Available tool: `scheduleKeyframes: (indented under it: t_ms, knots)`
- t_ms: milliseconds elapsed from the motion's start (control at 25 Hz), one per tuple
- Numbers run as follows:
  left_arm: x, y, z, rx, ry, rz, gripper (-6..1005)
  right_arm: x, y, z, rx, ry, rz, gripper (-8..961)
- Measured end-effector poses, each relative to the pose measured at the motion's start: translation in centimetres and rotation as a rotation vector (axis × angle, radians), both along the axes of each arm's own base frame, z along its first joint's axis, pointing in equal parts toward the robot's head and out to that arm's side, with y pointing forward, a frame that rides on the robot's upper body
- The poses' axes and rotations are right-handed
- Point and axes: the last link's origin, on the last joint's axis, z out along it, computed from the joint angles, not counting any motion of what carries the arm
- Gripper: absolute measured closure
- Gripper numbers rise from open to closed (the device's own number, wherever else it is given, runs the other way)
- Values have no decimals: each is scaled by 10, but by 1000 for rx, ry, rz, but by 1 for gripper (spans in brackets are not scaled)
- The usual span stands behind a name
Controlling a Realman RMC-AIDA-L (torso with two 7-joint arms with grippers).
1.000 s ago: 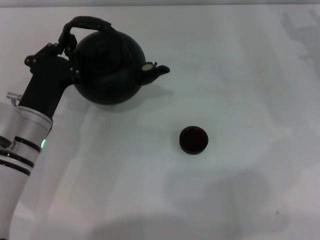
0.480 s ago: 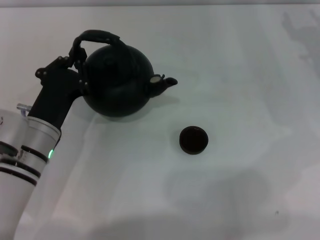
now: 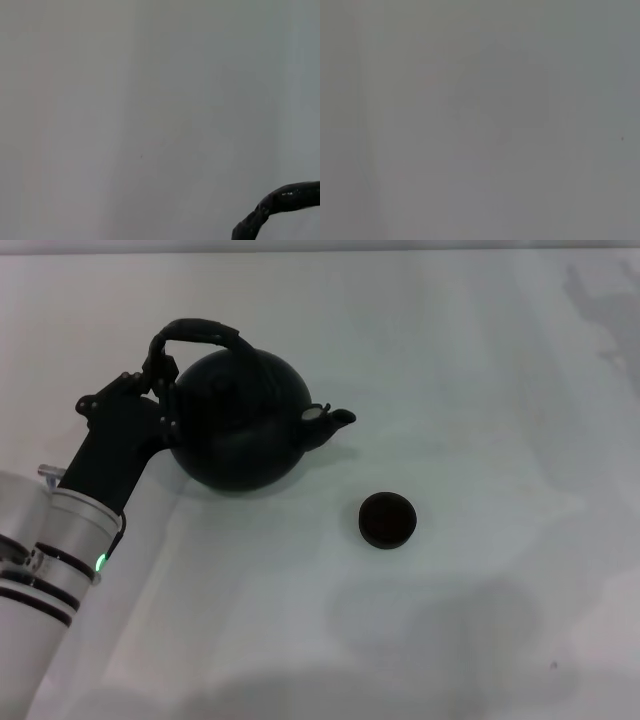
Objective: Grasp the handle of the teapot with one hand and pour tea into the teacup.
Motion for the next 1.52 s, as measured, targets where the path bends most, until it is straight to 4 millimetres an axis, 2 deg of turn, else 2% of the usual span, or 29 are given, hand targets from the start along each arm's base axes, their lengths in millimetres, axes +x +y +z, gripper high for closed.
scheduleKeyframes:
  t_ms: [280,680,800,1040,1240,1360,1520]
  knots:
    - [-8,2,-1,-25,41,14,901,1,-1,0,0,0,-4,127]
    - [-9,3,0,-26,51,10,898,3,-2,0,-1,0,-7,127]
    - [-8,2,0,-26,52,7,696,3,-3,0,-2,0,-9,127]
    - [-7,3,0,-24,53,3,493,3,-3,-1,-2,1,-9,127]
    - [-7,0,4,-2,40,-7,387,3,-3,0,-1,1,-8,127]
    - [-5,-11,10,40,17,-43,324,3,-3,0,-1,1,-8,127]
    - [-9,-15,12,49,20,-39,238,3,-3,0,0,1,-8,127]
